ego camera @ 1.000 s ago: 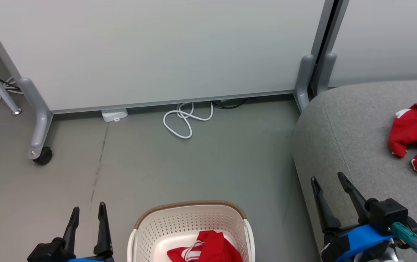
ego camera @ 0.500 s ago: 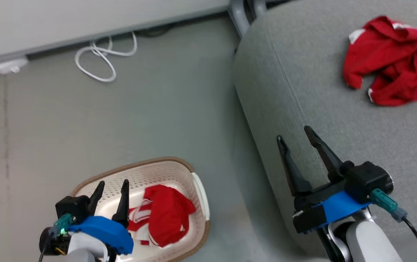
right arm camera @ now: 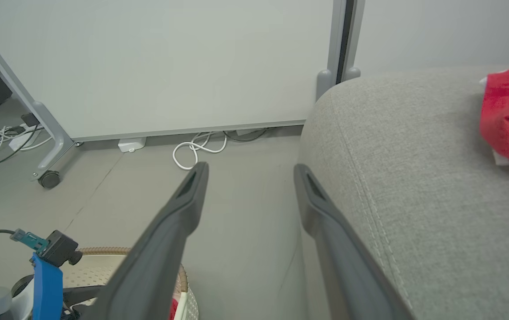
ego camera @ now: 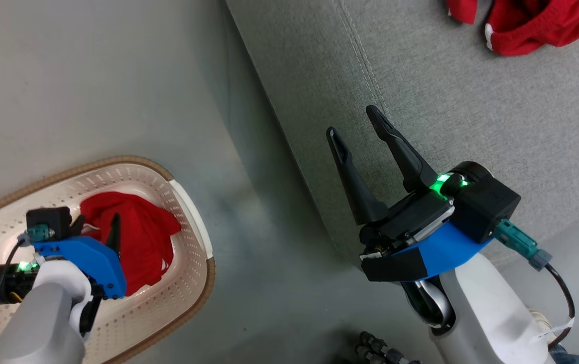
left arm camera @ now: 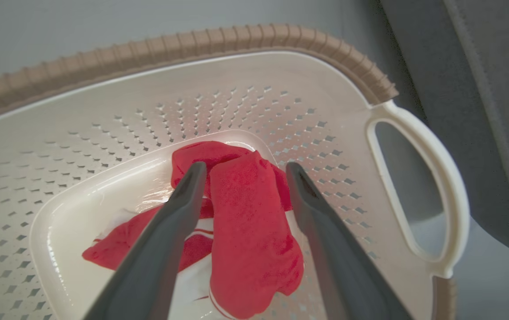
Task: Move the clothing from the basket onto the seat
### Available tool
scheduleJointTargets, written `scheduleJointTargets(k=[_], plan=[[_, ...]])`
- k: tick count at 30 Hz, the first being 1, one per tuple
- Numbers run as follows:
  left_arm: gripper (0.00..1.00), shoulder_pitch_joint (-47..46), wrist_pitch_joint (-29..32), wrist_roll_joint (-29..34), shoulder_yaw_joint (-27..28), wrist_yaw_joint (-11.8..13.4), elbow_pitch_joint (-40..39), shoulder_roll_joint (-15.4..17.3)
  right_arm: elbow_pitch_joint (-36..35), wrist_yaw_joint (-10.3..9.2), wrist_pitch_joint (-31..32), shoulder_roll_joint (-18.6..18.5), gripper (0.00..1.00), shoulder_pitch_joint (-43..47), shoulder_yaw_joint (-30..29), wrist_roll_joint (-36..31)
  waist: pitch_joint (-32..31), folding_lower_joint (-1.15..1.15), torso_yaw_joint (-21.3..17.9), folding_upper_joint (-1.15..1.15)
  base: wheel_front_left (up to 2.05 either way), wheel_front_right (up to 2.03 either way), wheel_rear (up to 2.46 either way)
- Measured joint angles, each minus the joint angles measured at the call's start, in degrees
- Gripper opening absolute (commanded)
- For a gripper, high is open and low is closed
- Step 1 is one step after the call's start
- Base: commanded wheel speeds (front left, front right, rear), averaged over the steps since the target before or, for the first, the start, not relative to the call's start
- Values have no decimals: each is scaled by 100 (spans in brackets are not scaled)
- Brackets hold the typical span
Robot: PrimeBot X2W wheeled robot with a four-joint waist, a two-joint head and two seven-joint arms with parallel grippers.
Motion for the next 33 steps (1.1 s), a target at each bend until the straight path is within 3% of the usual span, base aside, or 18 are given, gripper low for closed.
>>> scheduleJointTargets(k=[7, 16, 24, 30, 31, 32, 33], plan=[[100, -567, 348, 193, -207, 32, 410, 213, 10, 0, -99, -1, 100, -208, 201, 285, 669, -1, -108, 0, 0, 0, 0], [100, -995, 771, 190, -358, 13, 735, 252, -325, 0, -105, -1, 100, -259, 153, 372, 1062, -1, 6, 0, 0, 0, 0], [100, -1193, 1546, -218, -347, 8, 1101, -71, -455, 0, -107, -1, 100, -211, 110, 393, 1165, -2, 64, 1, 0, 0, 0], [100, -1217, 1644, -379, -613, 5, 942, -152, -504, 0, -107, -1, 100, -162, 60, 391, 1202, -2, 94, 1, 0, 0, 0], [82, -1215, 1686, -425, -710, 5, 882, -153, -512, 0, -107, -1, 100, -148, 56, 390, 1206, -2, 98, 1, 0, 0, 0], [46, -1210, 1691, -459, -788, 3, 820, -154, -513, 0, -107, -1, 100, -142, 52, 389, 1210, -2, 101, 1, 0, 0, 0], [0, -1205, 1675, -476, -871, -1, 749, -142, -514, 0, -107, -1, 100, -141, 41, 389, 1214, -2, 105, 1, 0, 0, 0]])
